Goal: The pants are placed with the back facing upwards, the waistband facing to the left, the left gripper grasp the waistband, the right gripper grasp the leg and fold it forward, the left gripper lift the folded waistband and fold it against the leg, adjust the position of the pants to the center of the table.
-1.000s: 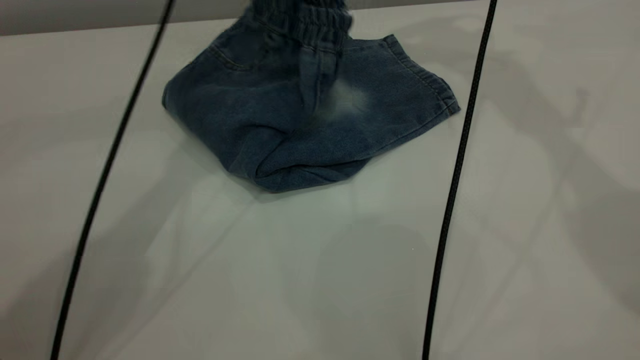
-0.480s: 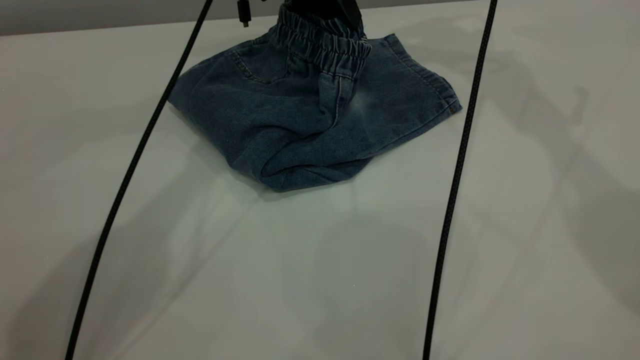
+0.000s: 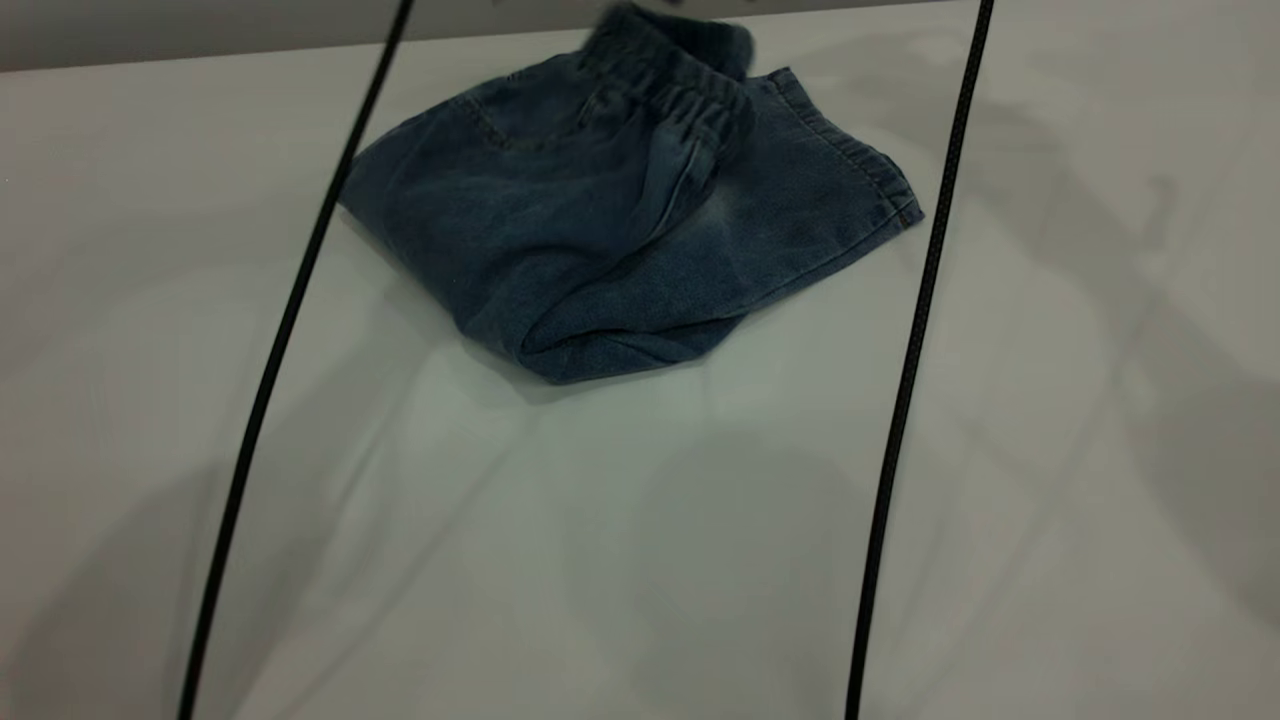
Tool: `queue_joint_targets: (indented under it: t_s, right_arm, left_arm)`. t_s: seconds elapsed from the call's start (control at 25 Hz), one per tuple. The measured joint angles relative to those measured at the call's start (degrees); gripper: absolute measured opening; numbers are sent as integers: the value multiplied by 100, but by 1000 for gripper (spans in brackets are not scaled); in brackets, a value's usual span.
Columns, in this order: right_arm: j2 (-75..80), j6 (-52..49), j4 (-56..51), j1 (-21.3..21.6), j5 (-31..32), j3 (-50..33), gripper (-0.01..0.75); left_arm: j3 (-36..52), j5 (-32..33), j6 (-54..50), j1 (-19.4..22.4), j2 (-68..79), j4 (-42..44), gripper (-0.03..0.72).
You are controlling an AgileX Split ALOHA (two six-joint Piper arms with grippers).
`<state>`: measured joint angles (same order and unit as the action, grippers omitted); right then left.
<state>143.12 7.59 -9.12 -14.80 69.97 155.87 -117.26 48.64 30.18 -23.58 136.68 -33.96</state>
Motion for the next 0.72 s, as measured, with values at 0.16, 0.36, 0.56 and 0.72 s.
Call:
queue_joint_targets:
  t_s: [0.16,0.36,0.56,0.72]
  right_arm:
    - [0,0,-137,0,0,-6,448]
    - [5,12,-662,-142,-2,-7,448]
    - [42,302,-802,-709,-20,-372,448]
    - [256,688,-742,-1227,-20,-921,448]
  left_arm:
    - [-609,570,-328,257,-393,535,577]
    - [-1308,1357,-586,634,-1042,916,566]
    - [-1465,1551,-580,758,-1781,860,563]
    - [-1465,1596,-611,753,-2275,842,563]
